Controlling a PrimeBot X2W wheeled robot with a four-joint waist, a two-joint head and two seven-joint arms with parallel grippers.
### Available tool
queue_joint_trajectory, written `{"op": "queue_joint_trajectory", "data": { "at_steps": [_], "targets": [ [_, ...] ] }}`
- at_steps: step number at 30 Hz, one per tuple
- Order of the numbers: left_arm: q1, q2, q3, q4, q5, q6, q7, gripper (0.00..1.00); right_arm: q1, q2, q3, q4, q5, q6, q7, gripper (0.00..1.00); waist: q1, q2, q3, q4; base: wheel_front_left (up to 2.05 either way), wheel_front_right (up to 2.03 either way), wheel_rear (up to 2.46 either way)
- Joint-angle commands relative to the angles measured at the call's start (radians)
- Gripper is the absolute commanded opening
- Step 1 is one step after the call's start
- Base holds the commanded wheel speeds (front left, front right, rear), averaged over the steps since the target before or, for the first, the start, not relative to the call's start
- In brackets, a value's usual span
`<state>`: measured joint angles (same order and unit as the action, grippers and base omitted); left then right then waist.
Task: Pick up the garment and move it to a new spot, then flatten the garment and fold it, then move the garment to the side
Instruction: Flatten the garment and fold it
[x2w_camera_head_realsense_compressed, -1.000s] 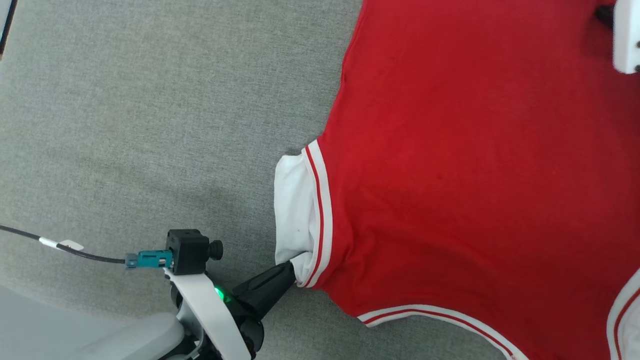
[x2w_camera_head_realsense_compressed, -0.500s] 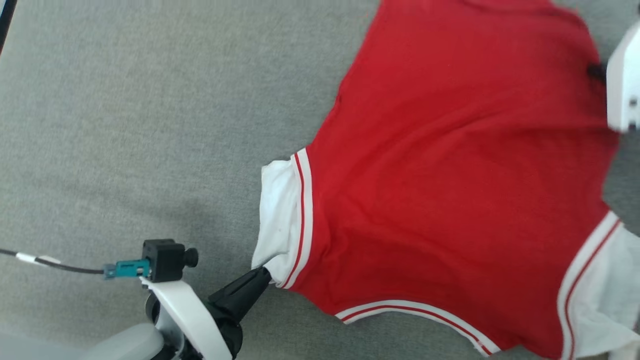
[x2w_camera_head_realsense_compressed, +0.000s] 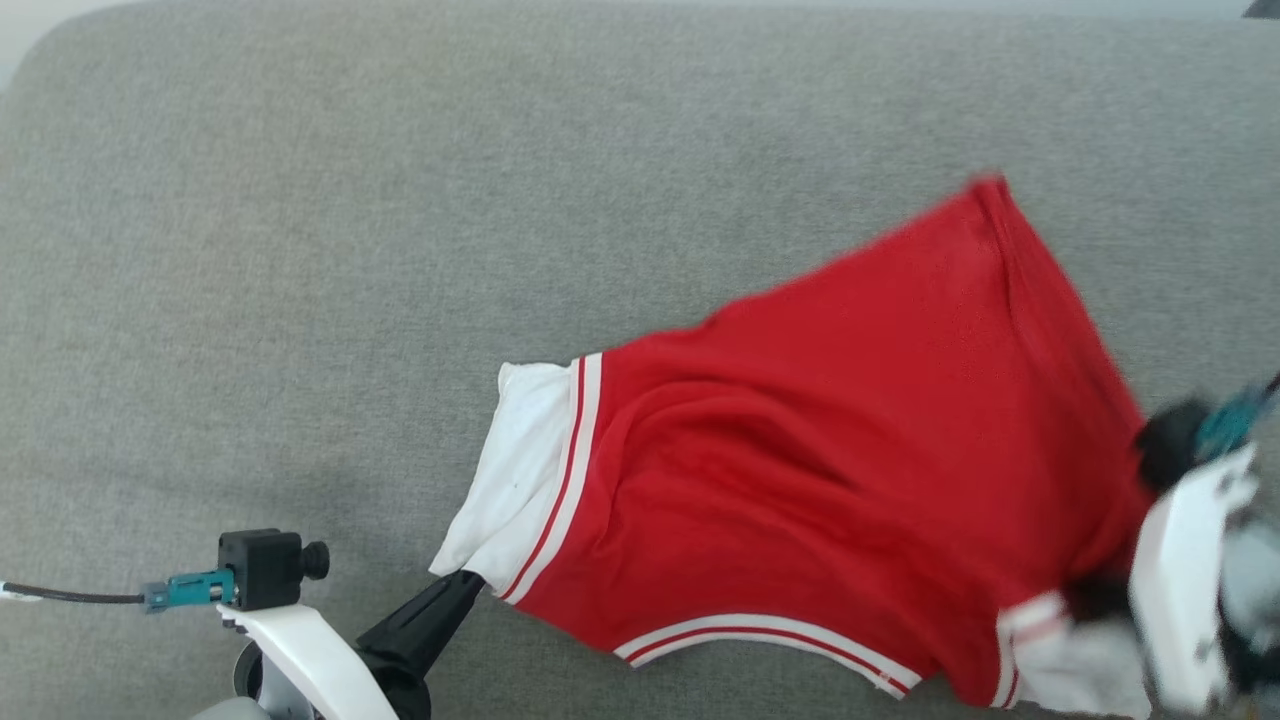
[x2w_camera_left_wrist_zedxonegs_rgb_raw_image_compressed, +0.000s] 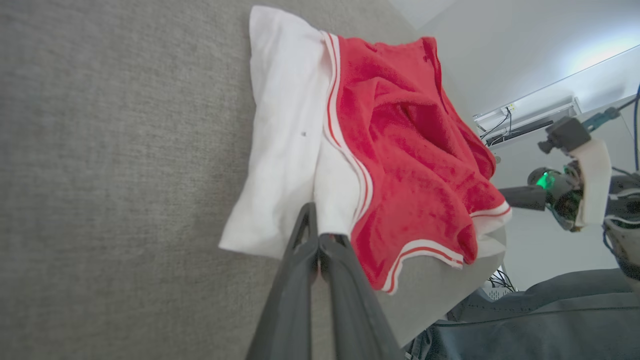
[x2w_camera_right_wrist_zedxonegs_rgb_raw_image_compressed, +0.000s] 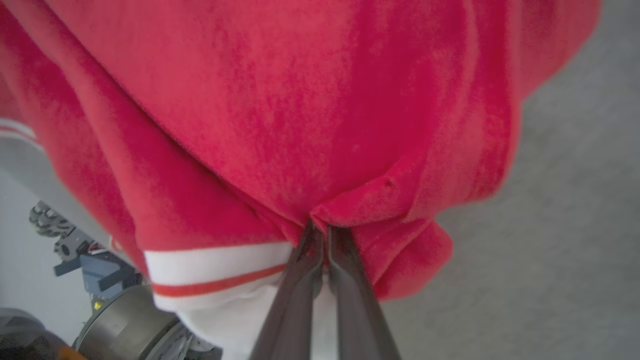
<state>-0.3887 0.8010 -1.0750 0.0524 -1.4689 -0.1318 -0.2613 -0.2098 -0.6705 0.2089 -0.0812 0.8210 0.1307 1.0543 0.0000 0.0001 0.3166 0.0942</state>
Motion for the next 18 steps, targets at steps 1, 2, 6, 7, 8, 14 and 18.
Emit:
{"op": "queue_joint_trajectory", "data": {
  "at_steps": [1,2,6,7,8,14,18],
  "targets": [
    [0.019,0.001,0.011,0.002,0.006,0.002,-0.005,0.0,0.079,0.026,-0.004,-0.05,0.005,0.0,0.02,0.0,0.0,-0.0001,-0.02,-0.018,0.0,0.0,0.0],
    [0.026,0.001,0.017,0.002,0.008,0.002,-0.005,0.0,0.126,0.042,-0.007,-0.079,0.008,0.0,0.031,0.0,0.0,-0.0001,-0.023,-0.021,0.0,0.0,0.0],
    [0.038,0.0,0.032,0.005,0.014,0.002,-0.005,0.0,0.253,0.098,0.008,-0.174,-0.017,0.0,0.056,0.0,0.0,-0.0001,-0.028,-0.027,0.0,0.0,0.0],
    [0.039,-0.001,0.034,0.006,0.016,0.002,-0.005,0.0,0.273,0.113,0.014,-0.186,-0.022,0.0,0.058,0.0,0.0,-0.0001,-0.028,-0.027,0.0,0.0,0.0],
    [0.04,-0.001,0.037,0.006,0.017,0.002,-0.005,0.0,0.285,0.126,0.021,-0.193,-0.026,0.0,0.058,0.0,0.0,-0.0001,-0.028,-0.028,0.0,0.0,0.0],
    [0.037,0.0,0.037,0.009,0.021,0.002,-0.005,0.0,0.275,0.168,0.041,-0.187,-0.06,0.0,0.007,0.39,0.0,-0.0001,-0.028,-0.032,0.0,0.0,0.0],
    [0.037,0.0,0.035,0.009,0.019,0.002,-0.005,0.0,0.269,0.162,-0.002,-0.196,-0.071,0.0,-0.028,1.0,0.0,-0.0001,-0.031,-0.031,0.0,0.0,0.0]
  ]
}}
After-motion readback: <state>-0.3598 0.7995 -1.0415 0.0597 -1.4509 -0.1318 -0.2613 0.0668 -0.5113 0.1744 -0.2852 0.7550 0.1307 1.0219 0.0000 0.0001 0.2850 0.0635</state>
